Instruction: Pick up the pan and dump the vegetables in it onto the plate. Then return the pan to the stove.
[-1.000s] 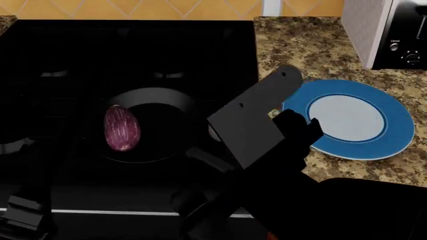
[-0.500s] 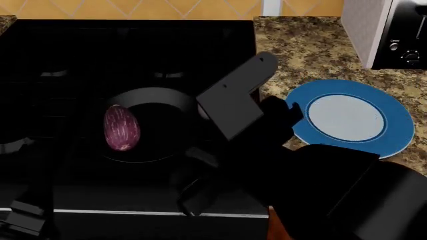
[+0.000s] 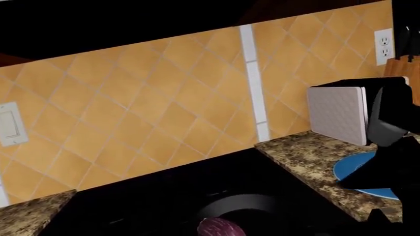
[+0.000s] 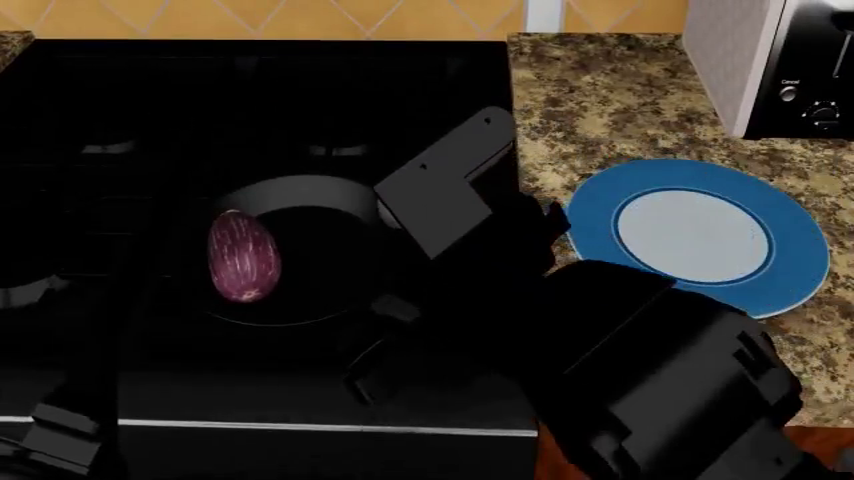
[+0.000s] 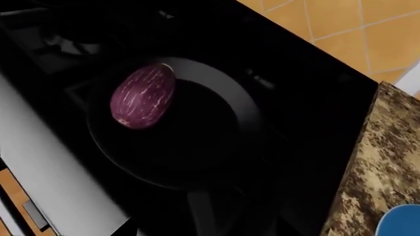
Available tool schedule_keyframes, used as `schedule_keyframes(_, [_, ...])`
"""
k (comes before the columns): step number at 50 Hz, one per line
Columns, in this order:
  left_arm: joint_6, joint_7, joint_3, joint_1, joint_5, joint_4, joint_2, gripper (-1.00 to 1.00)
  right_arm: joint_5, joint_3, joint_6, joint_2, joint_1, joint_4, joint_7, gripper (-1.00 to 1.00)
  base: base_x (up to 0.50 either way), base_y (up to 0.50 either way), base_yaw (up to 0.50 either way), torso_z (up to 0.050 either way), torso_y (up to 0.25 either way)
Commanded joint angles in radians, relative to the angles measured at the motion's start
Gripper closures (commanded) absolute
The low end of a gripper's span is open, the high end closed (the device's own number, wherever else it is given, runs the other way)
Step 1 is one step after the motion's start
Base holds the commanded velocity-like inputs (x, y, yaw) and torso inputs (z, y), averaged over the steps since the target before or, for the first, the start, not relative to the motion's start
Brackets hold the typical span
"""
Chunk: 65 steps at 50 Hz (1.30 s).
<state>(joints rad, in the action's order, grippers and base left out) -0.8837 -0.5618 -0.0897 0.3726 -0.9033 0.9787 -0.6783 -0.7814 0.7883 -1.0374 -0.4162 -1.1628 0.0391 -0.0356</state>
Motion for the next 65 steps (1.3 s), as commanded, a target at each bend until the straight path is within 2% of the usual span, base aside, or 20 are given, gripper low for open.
schedule_keyframes(1, [0.013, -0.001, -0.005, -0.002, -0.003, -0.005, -0.007, -1.00, 0.069, 0.067, 0.063, 0.060, -0.047, 0.162, -0.076, -1.00, 0.00, 0.00, 0.00, 0.000, 0.000])
schedule_keyframes(31, [0.039, -0.012, -0.017, -0.004, -0.007, -0.012, -0.021, -1.00, 0.118, 0.130, 0.139, 0.135, -0.035, 0.388, -0.154, -1.00, 0.00, 0.00, 0.00, 0.000, 0.000])
schedule_keyframes(60, [0.071, -0.028, -0.019, -0.034, -0.015, 0.010, -0.045, -1.00, 0.204, 0.229, 0.279, 0.289, -0.052, 0.721, -0.283, -1.00, 0.00, 0.00, 0.00, 0.000, 0.000])
schedule_keyframes(61, [0.071, -0.030, -0.018, -0.035, -0.017, 0.012, -0.046, -1.00, 0.203, 0.232, 0.271, 0.284, -0.046, 0.704, -0.279, 1.00, 0.00, 0.00, 0.00, 0.000, 0.000])
schedule_keyframes(65, [0.091, -0.018, -0.024, -0.051, 0.005, -0.001, -0.045, -1.00, 0.185, 0.212, 0.250, 0.250, -0.030, 0.640, -0.246, 1.00, 0.00, 0.00, 0.00, 0.000, 0.000])
